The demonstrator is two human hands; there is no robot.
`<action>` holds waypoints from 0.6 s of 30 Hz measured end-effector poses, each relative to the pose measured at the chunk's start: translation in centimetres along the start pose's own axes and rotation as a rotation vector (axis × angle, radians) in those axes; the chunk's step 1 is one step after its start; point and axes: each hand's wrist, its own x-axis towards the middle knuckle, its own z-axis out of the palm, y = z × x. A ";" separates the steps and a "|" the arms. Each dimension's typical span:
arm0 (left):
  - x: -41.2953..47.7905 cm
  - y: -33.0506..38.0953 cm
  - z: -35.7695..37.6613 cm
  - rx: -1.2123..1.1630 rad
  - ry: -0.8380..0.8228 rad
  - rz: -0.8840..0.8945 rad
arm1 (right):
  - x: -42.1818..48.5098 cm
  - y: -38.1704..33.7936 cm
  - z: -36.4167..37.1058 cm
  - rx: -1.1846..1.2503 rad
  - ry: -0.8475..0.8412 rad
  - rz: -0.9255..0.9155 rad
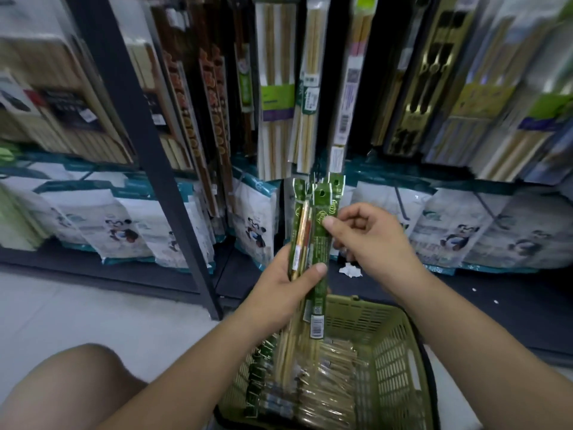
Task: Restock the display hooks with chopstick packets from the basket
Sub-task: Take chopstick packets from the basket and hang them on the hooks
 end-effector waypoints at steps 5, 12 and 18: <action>2.3 5.7 0.2 0.096 0.031 0.179 | 1.4 -5.8 -0.9 -0.016 0.142 -0.123; 7.4 11.6 1.2 0.103 0.079 0.343 | 4.7 -12.0 -3.4 0.037 0.301 -0.276; 10.7 13.7 1.6 -0.003 0.097 0.348 | 7.0 -14.8 -4.8 0.192 0.288 -0.281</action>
